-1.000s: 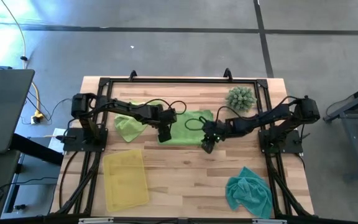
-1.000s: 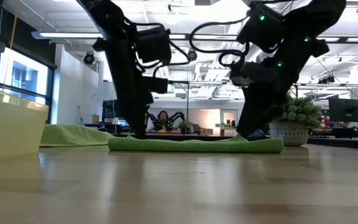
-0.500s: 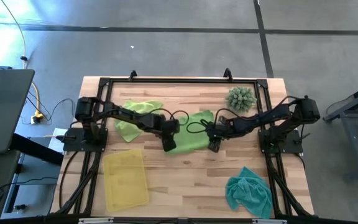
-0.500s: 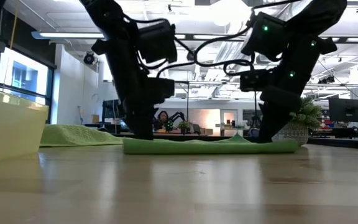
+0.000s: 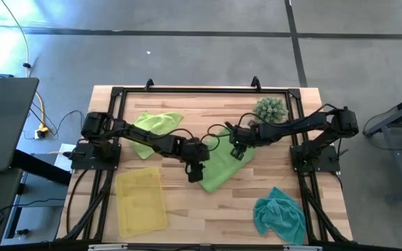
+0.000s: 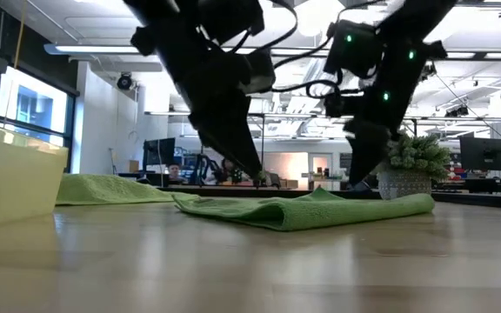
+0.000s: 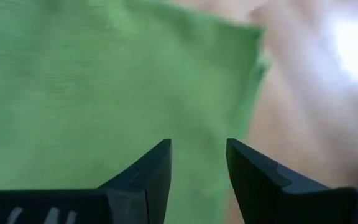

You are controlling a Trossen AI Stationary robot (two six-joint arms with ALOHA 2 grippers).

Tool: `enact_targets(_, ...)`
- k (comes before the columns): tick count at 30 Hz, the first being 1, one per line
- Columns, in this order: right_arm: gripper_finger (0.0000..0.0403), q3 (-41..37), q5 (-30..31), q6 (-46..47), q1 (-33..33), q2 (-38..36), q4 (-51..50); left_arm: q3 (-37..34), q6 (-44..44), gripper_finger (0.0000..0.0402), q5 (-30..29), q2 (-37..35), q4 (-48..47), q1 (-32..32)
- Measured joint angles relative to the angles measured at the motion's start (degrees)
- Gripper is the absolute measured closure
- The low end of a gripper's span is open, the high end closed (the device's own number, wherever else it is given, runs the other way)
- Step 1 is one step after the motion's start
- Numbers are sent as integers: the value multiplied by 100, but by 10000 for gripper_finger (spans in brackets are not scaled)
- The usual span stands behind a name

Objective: Roll microfiber towels into tight, uniform cylinder then place into a basket
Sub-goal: Fold the green microfiber towel

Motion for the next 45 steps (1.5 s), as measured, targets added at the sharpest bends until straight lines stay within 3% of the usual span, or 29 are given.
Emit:
enact_targets(3,258,60,-327,1063,292,-2,-144,128,448,275,-228,-17,-205,59)
enact_targets(8,258,-61,-186,2377,983,-2,-197,13,894,275,-267,57,-402,149)
enact_targets(14,258,-279,139,3139,1540,-2,-194,-219,820,275,-286,53,-731,121)
enact_targets(22,258,-589,331,2758,1541,-2,-190,-632,96,275,-327,26,-620,-198)
enact_targets(27,258,-609,881,1978,1315,0,-161,-658,-639,275,-26,22,-477,-588)
enact_targets(31,258,-608,1367,1199,1077,0,41,-679,-1142,275,465,55,133,-926)
enact_targets(36,258,-609,1805,100,721,0,630,-675,-843,275,883,60,1302,-1219)
enact_targets(40,258,-450,1540,12,539,0,817,-504,-353,275,507,55,1502,-1273)
enact_targets(45,258,-281,365,792,822,0,859,-322,350,275,-235,53,885,-1198)
